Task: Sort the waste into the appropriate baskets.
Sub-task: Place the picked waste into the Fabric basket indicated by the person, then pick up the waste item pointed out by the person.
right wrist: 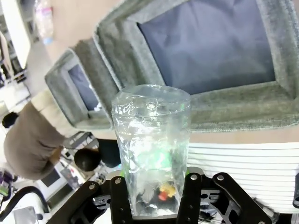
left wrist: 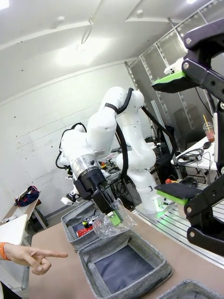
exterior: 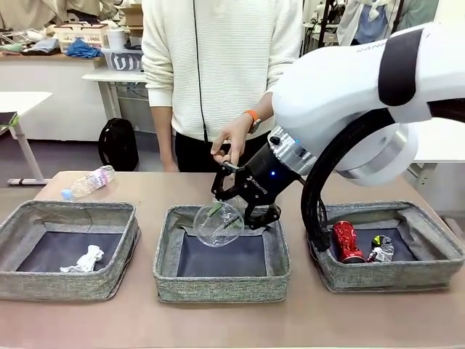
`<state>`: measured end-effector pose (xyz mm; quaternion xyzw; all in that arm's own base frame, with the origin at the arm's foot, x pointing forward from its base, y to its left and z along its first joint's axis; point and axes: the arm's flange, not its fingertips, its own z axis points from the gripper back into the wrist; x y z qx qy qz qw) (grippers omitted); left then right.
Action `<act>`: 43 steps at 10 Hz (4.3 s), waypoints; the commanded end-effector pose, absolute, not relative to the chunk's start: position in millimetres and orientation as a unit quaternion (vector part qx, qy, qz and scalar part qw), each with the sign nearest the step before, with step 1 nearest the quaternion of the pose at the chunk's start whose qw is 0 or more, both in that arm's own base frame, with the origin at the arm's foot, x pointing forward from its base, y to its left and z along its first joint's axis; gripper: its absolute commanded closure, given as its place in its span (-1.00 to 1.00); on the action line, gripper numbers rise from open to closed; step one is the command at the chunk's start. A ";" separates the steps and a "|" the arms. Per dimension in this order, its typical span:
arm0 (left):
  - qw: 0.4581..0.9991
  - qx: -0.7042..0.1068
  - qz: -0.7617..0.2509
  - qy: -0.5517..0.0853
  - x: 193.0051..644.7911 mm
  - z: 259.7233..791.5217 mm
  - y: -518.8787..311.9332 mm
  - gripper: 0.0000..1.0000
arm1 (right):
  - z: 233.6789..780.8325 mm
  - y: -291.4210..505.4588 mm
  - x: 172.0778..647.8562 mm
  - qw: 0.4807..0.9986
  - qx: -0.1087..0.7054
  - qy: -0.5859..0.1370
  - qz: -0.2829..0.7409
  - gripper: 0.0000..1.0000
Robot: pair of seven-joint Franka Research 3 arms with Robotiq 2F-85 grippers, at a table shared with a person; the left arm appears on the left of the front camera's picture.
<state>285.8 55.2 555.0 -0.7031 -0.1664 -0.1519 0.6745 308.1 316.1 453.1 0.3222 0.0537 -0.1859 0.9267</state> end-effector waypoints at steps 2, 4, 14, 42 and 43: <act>0.668 -0.706 -0.161 -0.172 284.8 556.9 54.4 -1.00 | 444.8 309.7 303.0 0.917 0.341 0.038 -0.204 -1.00; 0.668 -0.706 -0.161 -0.172 284.8 556.9 54.4 -1.00 | 445.9 306.0 302.5 0.913 0.344 0.037 -0.216 -1.00; 0.668 -0.706 -0.161 -0.172 284.8 556.9 54.4 -1.00 | 552.4 192.6 264.9 0.887 0.426 0.104 -0.146 -1.00; 0.668 -0.706 -0.161 -0.172 284.8 556.9 54.4 -1.00 | 578.4 -1.8 259.9 0.736 0.672 0.039 -0.074 -1.00; 0.668 -0.706 -0.161 -0.172 284.8 556.9 54.4 -1.00 | 578.4 -1.8 259.9 0.736 0.672 0.039 -0.074 -1.00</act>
